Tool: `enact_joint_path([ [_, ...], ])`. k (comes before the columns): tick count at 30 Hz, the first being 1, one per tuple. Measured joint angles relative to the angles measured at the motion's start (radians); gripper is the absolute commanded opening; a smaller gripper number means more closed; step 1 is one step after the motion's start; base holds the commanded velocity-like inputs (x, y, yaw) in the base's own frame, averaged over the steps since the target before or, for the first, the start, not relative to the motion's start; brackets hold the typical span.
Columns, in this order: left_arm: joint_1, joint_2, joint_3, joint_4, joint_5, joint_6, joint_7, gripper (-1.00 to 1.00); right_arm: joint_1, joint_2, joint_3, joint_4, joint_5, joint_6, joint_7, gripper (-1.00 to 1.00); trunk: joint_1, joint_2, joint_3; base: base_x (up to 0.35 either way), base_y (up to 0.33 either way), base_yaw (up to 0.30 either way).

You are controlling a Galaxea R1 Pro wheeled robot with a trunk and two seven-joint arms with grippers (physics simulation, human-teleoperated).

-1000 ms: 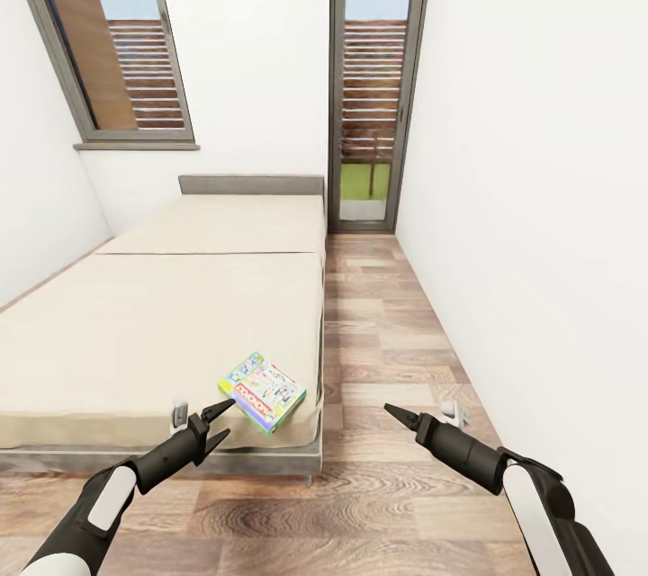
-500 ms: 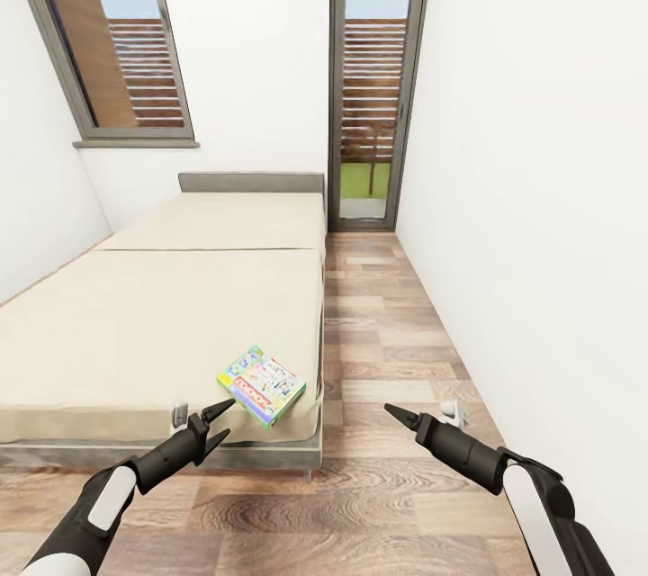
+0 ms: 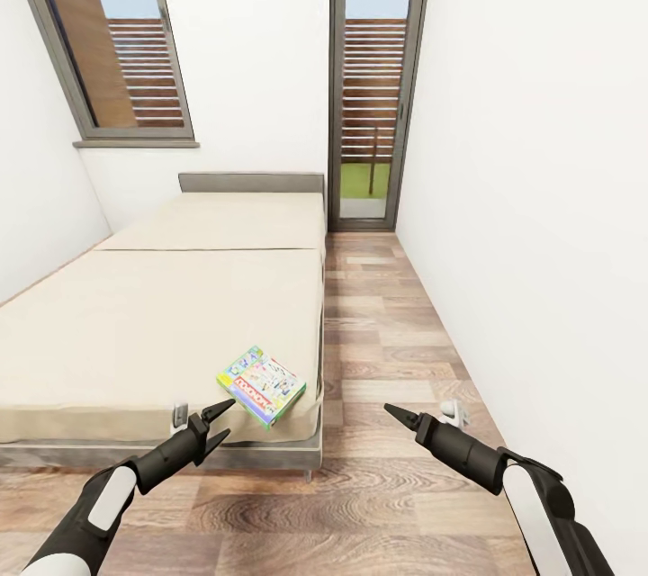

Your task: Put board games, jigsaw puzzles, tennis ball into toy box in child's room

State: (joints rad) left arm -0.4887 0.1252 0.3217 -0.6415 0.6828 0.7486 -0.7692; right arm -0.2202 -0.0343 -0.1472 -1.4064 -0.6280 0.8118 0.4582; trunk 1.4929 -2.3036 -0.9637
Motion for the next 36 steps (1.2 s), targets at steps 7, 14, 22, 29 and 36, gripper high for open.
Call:
enact_joint_path([
  [7,0.0,-0.001,0.0,0.0,0.0,0.0,0.0,1.0,0.0,0.0,0.0,0.0,0.0,0.0,0.0,1.0,0.0,0.0,0.0,0.0,0.0,0.0],
  [14,0.0,-0.001,0.0,0.0,0.0,0.0,0.0,1.0,0.0,0.0,0.0,0.0,0.0,0.0,0.0,1.0,0.0,0.0,0.0,0.0,0.0,0.0],
  [22,0.0,-0.002,-0.002,0.0,0.0,-0.001,0.001,1.0,0.0,0.0,0.0,-0.001,0.0,0.0,0.0,1.0,0.0,0.0,0.0,0.0,-0.016,0.0],
  [29,0.0,-0.001,-0.002,0.0,0.0,-0.001,0.001,1.0,0.0,0.0,0.0,-0.002,0.0,0.0,0.0,1.0,0.0,0.0,0.0,0.0,-0.121,0.0],
  [36,0.0,-0.001,-0.001,0.0,0.0,-0.001,0.001,1.0,0.0,0.0,0.0,-0.003,0.0,0.0,0.0,1.0,0.0,0.0,0.0,0.0,-0.035,0.0],
])
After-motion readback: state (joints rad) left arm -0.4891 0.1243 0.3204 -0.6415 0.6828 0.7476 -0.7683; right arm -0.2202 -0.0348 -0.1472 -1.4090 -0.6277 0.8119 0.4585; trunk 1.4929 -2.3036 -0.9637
